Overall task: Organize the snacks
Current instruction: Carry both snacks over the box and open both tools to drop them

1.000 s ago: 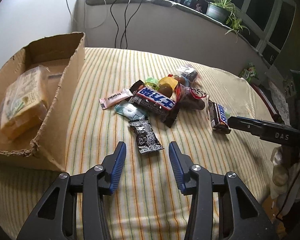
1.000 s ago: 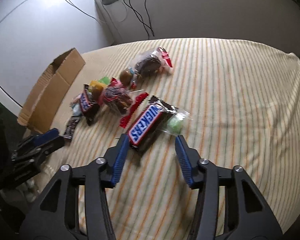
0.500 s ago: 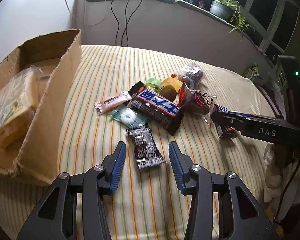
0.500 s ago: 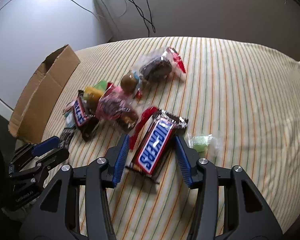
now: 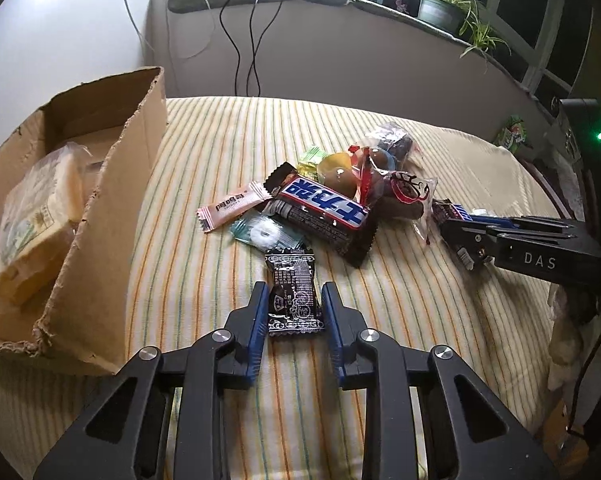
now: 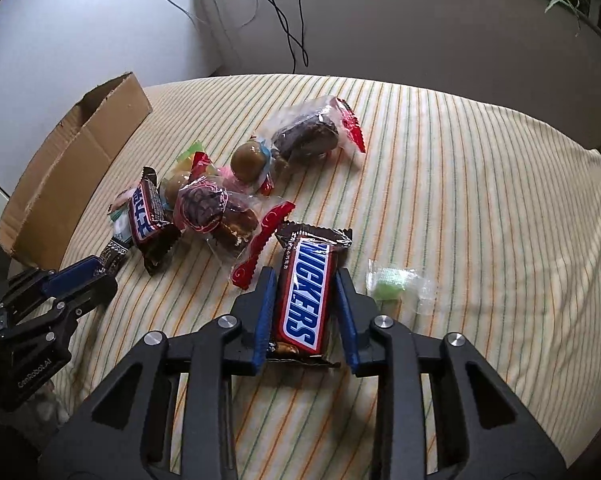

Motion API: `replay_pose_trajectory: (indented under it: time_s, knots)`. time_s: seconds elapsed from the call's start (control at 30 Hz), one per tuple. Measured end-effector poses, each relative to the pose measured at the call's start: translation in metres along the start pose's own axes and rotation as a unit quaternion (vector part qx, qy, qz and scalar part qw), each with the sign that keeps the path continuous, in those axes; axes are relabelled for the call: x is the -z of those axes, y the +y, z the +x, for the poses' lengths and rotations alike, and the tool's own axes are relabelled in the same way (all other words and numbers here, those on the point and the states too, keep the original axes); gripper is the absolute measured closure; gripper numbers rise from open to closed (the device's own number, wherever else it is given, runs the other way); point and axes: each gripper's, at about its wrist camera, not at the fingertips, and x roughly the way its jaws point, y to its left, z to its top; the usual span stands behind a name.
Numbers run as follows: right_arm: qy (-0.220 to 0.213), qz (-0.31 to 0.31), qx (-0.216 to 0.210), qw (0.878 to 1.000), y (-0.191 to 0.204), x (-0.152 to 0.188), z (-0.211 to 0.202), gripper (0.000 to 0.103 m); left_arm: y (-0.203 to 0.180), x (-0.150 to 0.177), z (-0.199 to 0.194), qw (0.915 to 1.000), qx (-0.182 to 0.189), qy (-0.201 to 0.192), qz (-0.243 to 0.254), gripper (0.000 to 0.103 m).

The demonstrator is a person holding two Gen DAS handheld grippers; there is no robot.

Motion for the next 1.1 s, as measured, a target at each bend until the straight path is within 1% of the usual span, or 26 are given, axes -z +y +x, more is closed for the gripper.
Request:
replay_pose_trajectory:
  time_s: [0.27, 0.4, 0.53, 0.73, 0.93, 1.1]
  knots:
    - [-0.014, 0.010, -0.007, 1.000, -0.007, 0.012, -0.021, 0.073, 0.001, 0.004, -0.012, 0.9998, 0.014, -0.006, -0.010, 0.079]
    - [-0.026, 0.011, -0.011, 1.000, -0.008, 0.014, -0.036, 0.073, 0.001, 0.002, -0.023, 0.9996, 0.019, -0.019, -0.012, 0.079]
    - [-0.043, 0.001, -0.017, 0.999, 0.000, 0.010, -0.053, 0.073, 0.004, -0.001, -0.039, 0.9990, 0.022, -0.037, -0.014, 0.079]
    - [-0.065, -0.017, -0.029, 0.997, 0.020, -0.002, -0.070, 0.073, 0.018, -0.010, -0.065, 0.9974, 0.014, -0.068, -0.019, 0.079]
    - [-0.084, -0.044, -0.042, 0.995, 0.051, -0.027, -0.072, 0.073, 0.040, -0.017, -0.081, 0.9955, -0.005, -0.090, -0.030, 0.079]
    - [-0.089, -0.067, -0.054, 0.992, 0.078, -0.044, -0.069, 0.073, 0.061, -0.019, -0.092, 0.9933, -0.025, -0.104, -0.043, 0.079]
